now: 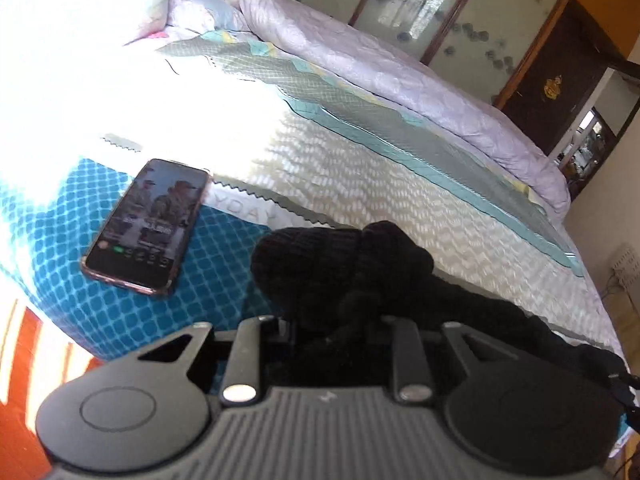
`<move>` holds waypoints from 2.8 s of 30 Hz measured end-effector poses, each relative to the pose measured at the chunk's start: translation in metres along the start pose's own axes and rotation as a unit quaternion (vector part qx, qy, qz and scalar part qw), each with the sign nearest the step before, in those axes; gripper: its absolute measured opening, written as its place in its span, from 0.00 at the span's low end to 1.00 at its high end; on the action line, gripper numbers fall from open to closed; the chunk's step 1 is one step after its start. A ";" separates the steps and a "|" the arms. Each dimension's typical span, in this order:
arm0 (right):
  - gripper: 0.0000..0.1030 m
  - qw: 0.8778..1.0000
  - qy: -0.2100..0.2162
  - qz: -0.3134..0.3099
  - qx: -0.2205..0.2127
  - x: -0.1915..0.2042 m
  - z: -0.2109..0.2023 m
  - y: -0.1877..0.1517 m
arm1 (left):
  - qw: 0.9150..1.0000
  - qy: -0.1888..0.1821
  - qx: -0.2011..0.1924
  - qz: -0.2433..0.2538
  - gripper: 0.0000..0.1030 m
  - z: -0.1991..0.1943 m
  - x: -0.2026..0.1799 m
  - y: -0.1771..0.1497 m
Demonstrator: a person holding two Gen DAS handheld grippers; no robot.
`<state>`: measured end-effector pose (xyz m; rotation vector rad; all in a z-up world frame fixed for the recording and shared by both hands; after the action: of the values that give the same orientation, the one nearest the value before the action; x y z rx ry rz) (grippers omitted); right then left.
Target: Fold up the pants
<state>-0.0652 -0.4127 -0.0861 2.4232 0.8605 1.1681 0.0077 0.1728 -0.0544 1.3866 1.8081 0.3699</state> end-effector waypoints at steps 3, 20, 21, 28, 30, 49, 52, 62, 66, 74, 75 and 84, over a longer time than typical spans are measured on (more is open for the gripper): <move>0.42 1.000 -0.016 0.007 -0.017 -0.014 0.000 0.017 | 0.997 0.042 0.069 -0.001 0.43 0.024 0.013 -0.018; 0.84 0.982 -0.171 -0.066 -0.036 -0.101 0.064 0.189 | 0.992 0.036 0.023 0.115 0.96 0.052 -0.006 0.089; 0.84 0.982 -0.180 -0.050 -0.014 -0.109 0.077 0.189 | 0.992 0.036 0.051 0.111 0.96 0.072 -0.007 0.087; 0.69 0.964 -0.210 -0.160 0.036 -0.109 0.111 0.156 | 0.983 0.047 0.110 0.137 0.54 0.126 -0.034 0.023; 0.23 0.957 -0.211 -0.195 0.046 -0.102 0.112 0.150 | 0.979 0.063 0.092 0.170 0.49 0.121 -0.048 0.017; 0.21 0.967 -0.191 -0.101 -0.137 -0.030 0.110 0.261 | 0.993 0.102 0.008 0.061 0.32 0.115 -0.030 0.106; 0.22 0.968 -0.196 -0.083 -0.131 -0.049 0.080 0.252 | 0.991 0.108 0.019 0.077 0.32 0.112 -0.029 0.099; 0.47 0.960 -0.243 -0.081 -0.111 -0.083 0.035 0.244 | 0.986 0.125 0.070 0.085 0.46 0.135 -0.023 0.099; 0.64 0.955 -0.283 -0.040 -0.079 -0.145 0.060 0.224 | 0.982 0.142 0.082 0.093 0.54 0.134 -0.021 0.092; 0.68 0.984 -0.124 0.081 -0.096 -0.171 0.012 0.161 | 0.984 0.142 0.087 0.061 0.84 0.094 0.004 0.082; 0.68 0.984 -0.121 0.083 -0.099 -0.172 0.010 0.155 | 0.985 0.139 0.085 0.052 0.84 0.087 0.007 0.080; 0.67 0.984 -0.029 0.128 -0.120 -0.166 -0.029 0.097 | 0.993 0.110 0.037 -0.015 0.84 -0.011 0.027 0.072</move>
<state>-0.1312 -0.5923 -0.1176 2.4013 0.3714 1.2047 0.0460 0.2249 -0.0115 1.4137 2.0370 0.4589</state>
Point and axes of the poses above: each gripper's, at about its wrist camera, not at the fingertips, and z roughly the way its jaws point, x to its left, y to its top, the point moved 7 cm from there along z, roughly the way its jaws point, and after that the axes turned 4 degrees about -y, right-handed, at the moved point
